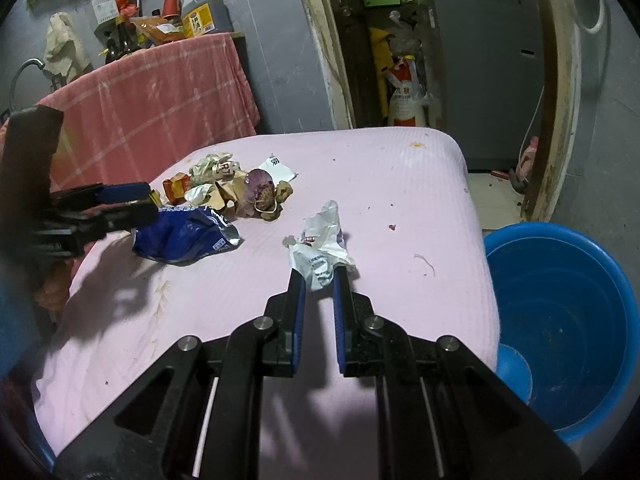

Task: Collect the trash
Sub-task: 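Grasp the blue wrapper with the left tool and lift it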

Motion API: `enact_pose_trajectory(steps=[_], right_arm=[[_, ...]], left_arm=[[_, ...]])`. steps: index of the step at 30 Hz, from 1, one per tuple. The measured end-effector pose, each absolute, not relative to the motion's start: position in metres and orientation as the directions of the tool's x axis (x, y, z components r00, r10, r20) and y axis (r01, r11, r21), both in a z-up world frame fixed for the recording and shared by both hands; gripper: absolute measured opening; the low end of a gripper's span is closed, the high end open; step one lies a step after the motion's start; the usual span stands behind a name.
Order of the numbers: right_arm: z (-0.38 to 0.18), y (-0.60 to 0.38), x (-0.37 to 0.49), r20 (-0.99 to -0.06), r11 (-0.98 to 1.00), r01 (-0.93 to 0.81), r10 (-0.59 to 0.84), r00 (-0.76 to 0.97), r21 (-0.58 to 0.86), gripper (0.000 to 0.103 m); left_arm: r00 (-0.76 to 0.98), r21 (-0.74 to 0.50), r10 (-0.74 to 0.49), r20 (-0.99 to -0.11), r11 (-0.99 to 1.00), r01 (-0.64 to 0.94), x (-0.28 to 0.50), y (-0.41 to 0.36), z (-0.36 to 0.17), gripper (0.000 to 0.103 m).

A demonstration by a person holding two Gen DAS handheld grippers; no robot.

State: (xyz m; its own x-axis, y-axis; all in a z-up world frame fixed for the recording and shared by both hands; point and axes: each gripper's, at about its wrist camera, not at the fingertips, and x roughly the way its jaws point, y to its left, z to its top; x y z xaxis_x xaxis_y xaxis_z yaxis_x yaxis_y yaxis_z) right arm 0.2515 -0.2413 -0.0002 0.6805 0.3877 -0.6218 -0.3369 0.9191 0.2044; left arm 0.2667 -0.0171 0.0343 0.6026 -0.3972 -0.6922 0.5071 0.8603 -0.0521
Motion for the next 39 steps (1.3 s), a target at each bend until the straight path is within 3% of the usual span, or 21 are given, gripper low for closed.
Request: enact_pose_trajectory(steps=[6, 12, 15, 17, 23, 26, 29, 33, 39], right_arm=[[0.001, -0.245, 0.250, -0.612, 0.917, -0.338, 0.394, 0.686, 0.212, 0.015], [0.001, -0.246, 0.248, -0.609, 0.913, -0.347, 0.403, 0.683, 0.215, 0.015], [-0.001, -0.245, 0.248, -0.616, 0.912, -0.350, 0.403, 0.676, 0.212, 0.015], [-0.001, -0.244, 0.248, -0.619, 0.913, -0.352, 0.401, 0.675, 0.208, 0.015], [-0.003, -0.243, 0.248, -0.618, 0.915, -0.348, 0.398, 0.679, 0.206, 0.015], [-0.003, -0.243, 0.248, -0.615, 0.913, -0.349, 0.401, 0.679, 0.210, 0.019], [-0.003, -0.243, 0.248, -0.612, 0.914, -0.347, 0.401, 0.681, 0.212, 0.036], [-0.003, -0.244, 0.250, -0.609, 0.916, -0.337, 0.397, 0.686, 0.218, 0.042], [-0.006, -0.240, 0.257, -0.622, 0.921, -0.326, 0.387, 0.681, 0.216, 0.041]], left_arm=[[0.541, -0.044, -0.396, -0.742, 0.834, 0.550, 0.262, -0.023, 0.018, 0.071], [0.462, -0.137, -0.448, -0.765, 0.815, 0.563, 0.253, -0.018, 0.019, 0.057], [0.431, -0.147, -0.438, -0.789, 0.815, 0.560, 0.246, -0.020, 0.020, 0.041], [0.389, -0.174, -0.437, -0.811, 0.815, 0.553, 0.243, -0.021, 0.015, 0.024], [0.407, -0.219, -0.456, -0.792, 0.833, 0.507, 0.232, -0.025, 0.016, 0.009], [0.422, -0.280, -0.495, -0.759, 0.834, 0.475, 0.229, -0.025, 0.019, 0.008], [0.454, -0.290, -0.498, -0.739, 0.843, 0.454, 0.227, -0.027, 0.024, 0.008], [0.515, -0.254, -0.434, -0.739, 0.888, 0.383, 0.223, -0.032, 0.026, 0.008], [0.555, -0.240, -0.378, -0.741, 0.921, 0.307, 0.224, -0.033, 0.016, 0.008]])
